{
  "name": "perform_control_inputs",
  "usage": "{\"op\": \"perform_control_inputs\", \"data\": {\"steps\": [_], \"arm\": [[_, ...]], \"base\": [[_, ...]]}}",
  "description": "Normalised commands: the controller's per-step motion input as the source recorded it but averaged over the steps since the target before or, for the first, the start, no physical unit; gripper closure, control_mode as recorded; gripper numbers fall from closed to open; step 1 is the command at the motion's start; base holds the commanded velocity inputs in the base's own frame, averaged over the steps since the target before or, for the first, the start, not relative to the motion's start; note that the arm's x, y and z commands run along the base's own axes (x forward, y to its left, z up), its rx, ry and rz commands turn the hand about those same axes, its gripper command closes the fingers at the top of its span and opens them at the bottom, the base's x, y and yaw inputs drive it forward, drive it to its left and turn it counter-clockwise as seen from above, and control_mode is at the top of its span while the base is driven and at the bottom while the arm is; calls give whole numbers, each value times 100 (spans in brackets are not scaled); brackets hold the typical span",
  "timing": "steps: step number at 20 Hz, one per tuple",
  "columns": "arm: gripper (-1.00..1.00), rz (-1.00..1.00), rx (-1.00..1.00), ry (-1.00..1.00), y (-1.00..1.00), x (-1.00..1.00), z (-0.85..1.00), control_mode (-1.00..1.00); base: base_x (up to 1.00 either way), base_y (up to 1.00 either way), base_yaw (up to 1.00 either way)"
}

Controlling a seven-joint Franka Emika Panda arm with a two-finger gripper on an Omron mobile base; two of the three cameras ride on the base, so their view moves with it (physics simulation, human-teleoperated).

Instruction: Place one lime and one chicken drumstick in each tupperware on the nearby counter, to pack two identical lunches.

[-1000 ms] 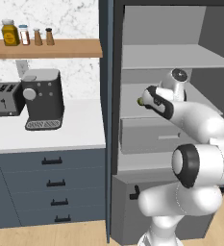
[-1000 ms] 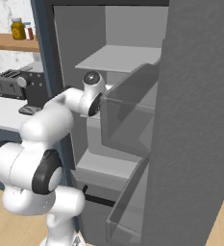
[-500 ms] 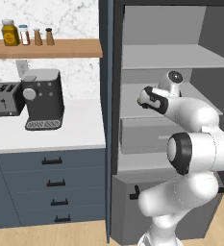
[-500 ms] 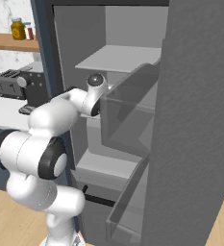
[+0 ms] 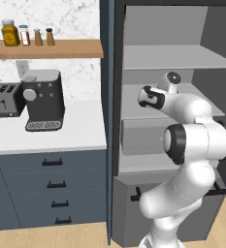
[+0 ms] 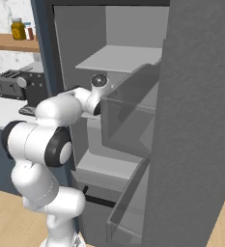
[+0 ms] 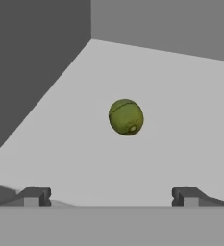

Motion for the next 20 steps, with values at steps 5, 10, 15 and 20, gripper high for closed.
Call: {"op": "perform_control_inputs", "data": {"steps": [5, 10, 15, 20], "arm": [[-100, 3, 2, 0, -7, 11, -4, -100], [-100, 5, 0, 0, 0, 23, -18, -100], [-100, 4, 0, 0, -1, 21, -16, -100], [-100, 2, 0, 0, -2, 27, -8, -100]], "base": [[0, 0, 0], [0, 0, 0], [0, 0, 0], [0, 0, 0]]}}
